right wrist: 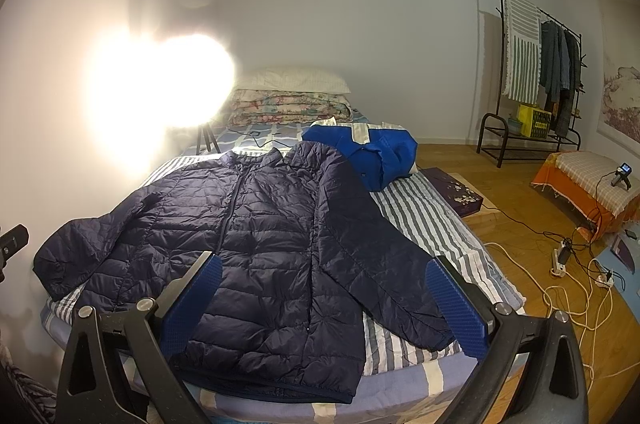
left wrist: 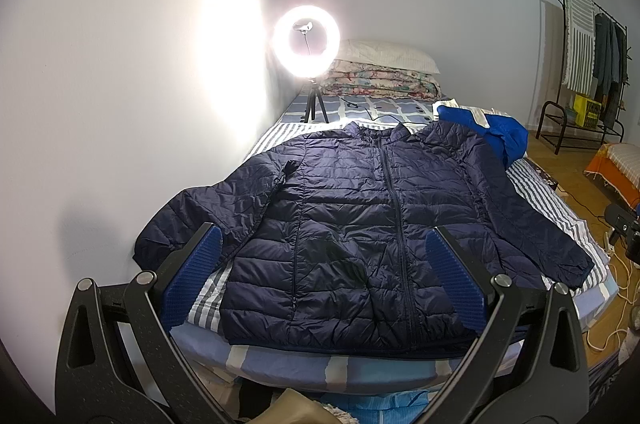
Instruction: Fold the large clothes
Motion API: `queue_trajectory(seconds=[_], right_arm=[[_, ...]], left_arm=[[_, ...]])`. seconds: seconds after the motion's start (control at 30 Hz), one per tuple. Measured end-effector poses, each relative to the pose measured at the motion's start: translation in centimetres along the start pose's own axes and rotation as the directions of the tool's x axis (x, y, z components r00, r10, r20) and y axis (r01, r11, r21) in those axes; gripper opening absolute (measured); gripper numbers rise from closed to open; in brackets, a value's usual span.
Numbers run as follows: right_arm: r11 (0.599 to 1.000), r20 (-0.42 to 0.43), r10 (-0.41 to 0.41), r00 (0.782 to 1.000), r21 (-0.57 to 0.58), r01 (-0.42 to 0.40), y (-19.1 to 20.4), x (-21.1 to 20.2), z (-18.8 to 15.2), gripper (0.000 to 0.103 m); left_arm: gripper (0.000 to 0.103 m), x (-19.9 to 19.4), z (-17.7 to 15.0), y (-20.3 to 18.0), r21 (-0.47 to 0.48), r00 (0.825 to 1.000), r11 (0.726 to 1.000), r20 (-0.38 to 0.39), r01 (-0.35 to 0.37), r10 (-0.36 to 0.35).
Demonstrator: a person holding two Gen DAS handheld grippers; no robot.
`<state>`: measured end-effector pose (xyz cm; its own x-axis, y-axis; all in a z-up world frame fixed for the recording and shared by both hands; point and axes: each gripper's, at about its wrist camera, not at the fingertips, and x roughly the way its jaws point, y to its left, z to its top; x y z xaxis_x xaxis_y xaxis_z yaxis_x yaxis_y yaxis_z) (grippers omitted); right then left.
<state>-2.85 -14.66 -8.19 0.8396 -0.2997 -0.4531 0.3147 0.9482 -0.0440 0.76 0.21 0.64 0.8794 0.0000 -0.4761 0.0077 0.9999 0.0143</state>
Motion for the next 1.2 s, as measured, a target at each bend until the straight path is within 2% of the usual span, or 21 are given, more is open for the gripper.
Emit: queue_trajectory(seconds=[0.87, 1.2], right_arm=[[1.000, -0.002, 0.005, 1.000, -0.012, -0.005, 0.8, 0.3, -0.1, 0.103], [1.000, -0.007, 0.010, 1.000, -0.019, -0.010, 1.2, 0.6, -0.3, 0.103]], left_arm=[[0.103, 0.1, 0.1, 0.0, 0.003, 1.000, 1.000, 0.000, -0.002, 0.002], [0.103, 1.2, -0.2, 1.2, 0.003, 1.000, 1.000, -0.002, -0.008, 0.008]])
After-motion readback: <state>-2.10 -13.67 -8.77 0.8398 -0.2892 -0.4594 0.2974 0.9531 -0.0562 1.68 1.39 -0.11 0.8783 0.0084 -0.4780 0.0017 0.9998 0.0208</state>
